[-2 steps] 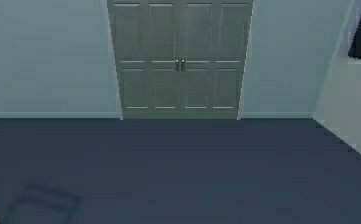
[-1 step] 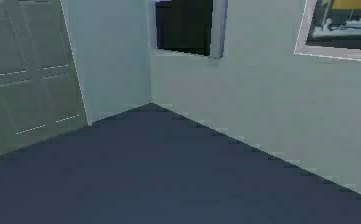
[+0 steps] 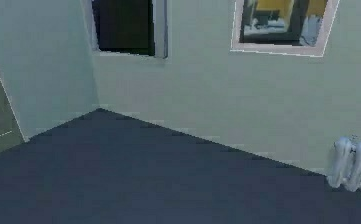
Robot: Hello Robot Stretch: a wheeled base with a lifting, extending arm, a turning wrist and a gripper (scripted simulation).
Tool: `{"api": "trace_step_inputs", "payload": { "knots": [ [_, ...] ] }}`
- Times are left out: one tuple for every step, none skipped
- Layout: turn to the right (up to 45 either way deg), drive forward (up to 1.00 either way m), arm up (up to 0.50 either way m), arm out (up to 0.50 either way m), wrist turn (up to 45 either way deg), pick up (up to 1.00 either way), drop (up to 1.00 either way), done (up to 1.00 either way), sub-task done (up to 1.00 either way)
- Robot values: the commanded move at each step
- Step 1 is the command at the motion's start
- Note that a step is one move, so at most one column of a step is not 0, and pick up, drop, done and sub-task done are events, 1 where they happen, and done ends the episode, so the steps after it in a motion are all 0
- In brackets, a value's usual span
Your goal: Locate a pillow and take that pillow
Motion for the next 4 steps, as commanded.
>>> {"api": "trace_step_inputs", "payload": {
  "knots": [
    [0.0,0.15,0.0,0.0,0.0,0.0,0.0,0.0,0.0],
    [45.0,0.0,0.0,0.0,0.0,0.0,0.0,0.0,0.0],
    [42.0,0.0,0.0,0.0,0.0,0.0,0.0,0.0,0.0],
    [0.0,0.2,0.0,0.0,0.0,0.0,0.0,0.0,0.0]
  ]
}}
